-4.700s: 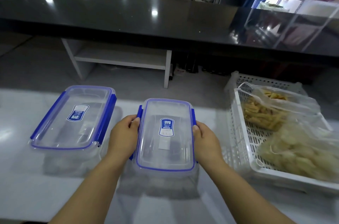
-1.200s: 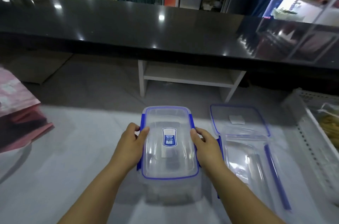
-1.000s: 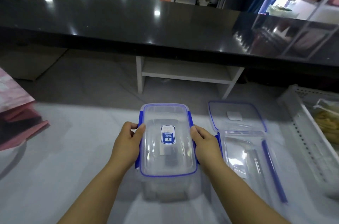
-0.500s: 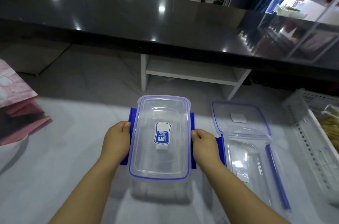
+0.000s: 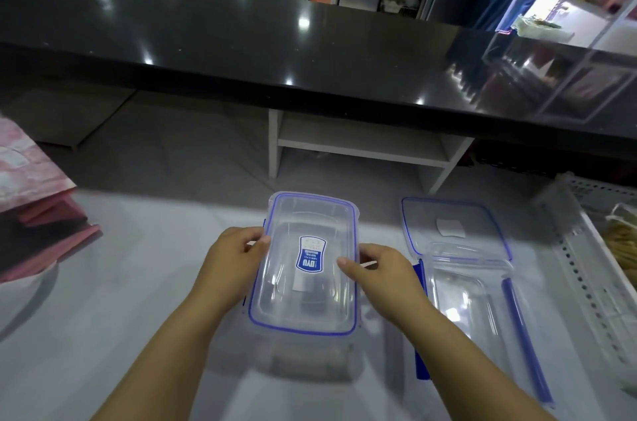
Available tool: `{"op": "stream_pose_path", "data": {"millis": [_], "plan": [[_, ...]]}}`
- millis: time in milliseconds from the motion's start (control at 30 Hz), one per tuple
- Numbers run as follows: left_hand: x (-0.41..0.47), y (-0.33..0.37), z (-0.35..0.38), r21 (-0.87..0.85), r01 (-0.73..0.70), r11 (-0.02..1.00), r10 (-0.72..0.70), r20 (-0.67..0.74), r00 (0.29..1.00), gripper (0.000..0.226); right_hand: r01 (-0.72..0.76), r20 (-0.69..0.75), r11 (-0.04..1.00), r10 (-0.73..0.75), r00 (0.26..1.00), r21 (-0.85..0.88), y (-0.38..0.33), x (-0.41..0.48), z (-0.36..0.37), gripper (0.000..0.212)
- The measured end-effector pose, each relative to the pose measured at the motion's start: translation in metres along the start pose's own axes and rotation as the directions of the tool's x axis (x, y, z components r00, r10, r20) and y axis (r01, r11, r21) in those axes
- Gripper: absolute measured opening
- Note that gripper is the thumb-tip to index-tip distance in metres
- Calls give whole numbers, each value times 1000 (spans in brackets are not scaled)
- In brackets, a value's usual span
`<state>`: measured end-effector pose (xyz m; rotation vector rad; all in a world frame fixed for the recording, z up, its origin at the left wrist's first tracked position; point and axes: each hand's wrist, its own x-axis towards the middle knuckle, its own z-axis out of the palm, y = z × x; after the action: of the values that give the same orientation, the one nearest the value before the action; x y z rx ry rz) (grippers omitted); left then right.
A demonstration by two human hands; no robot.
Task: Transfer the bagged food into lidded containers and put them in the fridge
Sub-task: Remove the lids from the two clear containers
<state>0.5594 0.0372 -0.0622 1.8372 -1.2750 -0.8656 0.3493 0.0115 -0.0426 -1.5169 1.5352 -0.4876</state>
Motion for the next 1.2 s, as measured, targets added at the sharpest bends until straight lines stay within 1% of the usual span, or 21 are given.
{"op": "stream_pose_path", "data": {"millis": [100,167,233,300,367,433,533,600,700,733,767,800,867,900,967,1000,1067,1133,1200], "plan": [[-3,7,-3,-27,-3,1000,1,-74,997,15,38,-37,998,-36,999,55,-2,-5,0,16],[-6,15,-7,-50,-27,998,21,-112,993,17,67,-77,992,-58,995,108,-6,-7,-2,16],[-8,25,-11,-115,-68,991,54,-121,991,15,92,-116,983,-74,990,161,-11,-9,-5,25],[-6,34,-16,-130,-91,987,75,-126,989,16,84,-119,964,-55,991,253,-15,-10,-12,28],[-1,36,-18,-128,-106,986,91,-118,989,20,52,-112,925,-10,994,377,-20,-10,-24,25],[7,32,-15,-87,-97,991,89,-96,991,22,42,-143,890,26,989,453,-23,-9,-40,20],[21,21,-6,52,-72,996,76,-75,994,30,74,-221,907,22,975,414,-23,-8,-64,21],[27,14,-1,143,-25,989,29,-26,999,38,133,-270,912,-25,963,389,-24,-8,-78,21],[30,10,4,186,2,983,-9,37,999,33,294,-352,881,-160,922,371,-33,-10,-98,22],[29,10,5,188,1,982,-8,32,999,30,355,-381,874,-220,898,331,-36,-10,-104,25],[29,9,5,191,8,982,-12,17,1000,27,408,-401,879,-290,869,248,-38,-9,-108,29],[27,8,5,191,21,981,-21,1,1000,24,447,-402,886,-369,838,120,-41,-8,-111,33],[22,6,3,184,44,982,-39,-28,999,22,476,-334,863,-505,796,-169,-45,-5,-109,37],[19,5,1,182,52,982,-46,-38,998,22,477,-284,830,-550,785,-290,-46,-1,-105,36],[12,2,-3,173,67,983,-60,-46,997,23,487,-165,725,-624,764,-487,-46,9,-91,33],[8,1,-5,157,71,985,-65,-43,997,23,500,-103,663,-653,750,-557,-46,15,-82,30],[2,-2,-10,131,75,989,-71,-34,997,19,526,-4,576,-676,736,-626,-46,30,-63,25],[-3,-5,-16,122,87,989,-82,-41,996,13,529,83,529,-650,755,-664,-45,45,-46,22],[-7,-11,-25,121,107,987,-100,-59,993,6,509,148,514,-589,794,-691,-43,60,-31,22]]}}
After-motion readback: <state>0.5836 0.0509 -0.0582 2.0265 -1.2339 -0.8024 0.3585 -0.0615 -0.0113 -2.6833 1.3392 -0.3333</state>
